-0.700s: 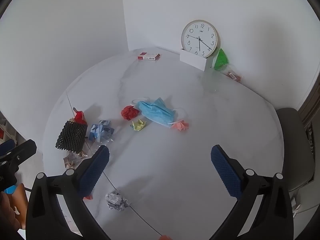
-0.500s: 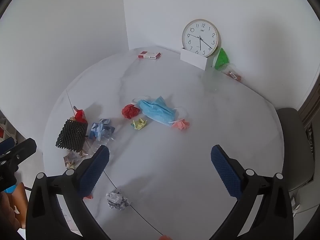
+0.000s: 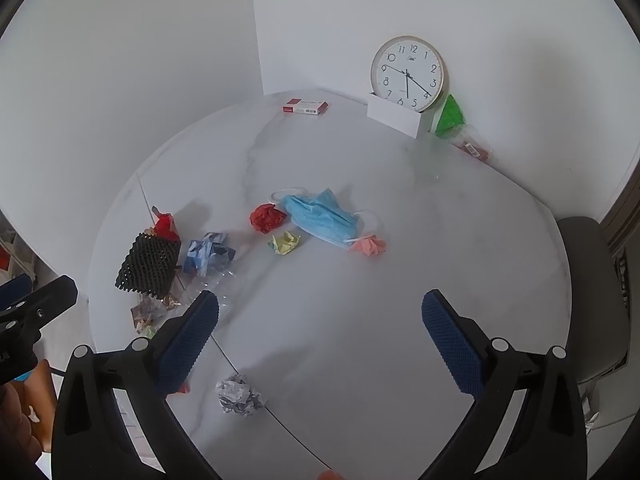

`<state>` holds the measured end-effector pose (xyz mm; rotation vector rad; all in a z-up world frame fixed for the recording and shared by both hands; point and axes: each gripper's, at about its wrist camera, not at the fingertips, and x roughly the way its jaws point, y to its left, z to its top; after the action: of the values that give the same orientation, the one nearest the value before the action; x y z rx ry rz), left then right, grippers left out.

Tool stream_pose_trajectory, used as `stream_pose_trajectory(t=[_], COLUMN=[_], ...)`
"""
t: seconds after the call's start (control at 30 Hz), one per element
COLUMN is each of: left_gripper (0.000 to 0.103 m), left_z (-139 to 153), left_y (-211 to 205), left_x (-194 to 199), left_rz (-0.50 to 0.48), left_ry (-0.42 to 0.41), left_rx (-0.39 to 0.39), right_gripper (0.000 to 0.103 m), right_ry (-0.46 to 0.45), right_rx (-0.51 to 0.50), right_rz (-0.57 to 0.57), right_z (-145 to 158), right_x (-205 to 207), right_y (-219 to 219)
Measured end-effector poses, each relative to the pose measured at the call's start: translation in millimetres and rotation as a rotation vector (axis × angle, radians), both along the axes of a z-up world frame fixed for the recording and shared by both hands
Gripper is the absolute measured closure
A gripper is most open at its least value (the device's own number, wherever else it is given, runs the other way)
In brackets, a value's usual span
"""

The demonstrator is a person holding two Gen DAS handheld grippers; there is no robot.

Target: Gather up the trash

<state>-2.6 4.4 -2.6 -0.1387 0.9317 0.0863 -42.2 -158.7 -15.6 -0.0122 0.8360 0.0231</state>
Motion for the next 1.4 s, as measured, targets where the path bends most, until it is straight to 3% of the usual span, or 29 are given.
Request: stream_pose_trajectory(t=[1.4], left_gripper=[0.007], left_z=[-4.1], left_y=[5.5], left_x=[-6.6], left_rz=[0.014], left_ry=[0.016], left_rx=[-0.004], right_gripper=[0.002], right_ry=[0.015], right_rx=[0.008], right_rz=[0.021], right_z=[-0.2], right_x=[0.7], right_y=[4.2])
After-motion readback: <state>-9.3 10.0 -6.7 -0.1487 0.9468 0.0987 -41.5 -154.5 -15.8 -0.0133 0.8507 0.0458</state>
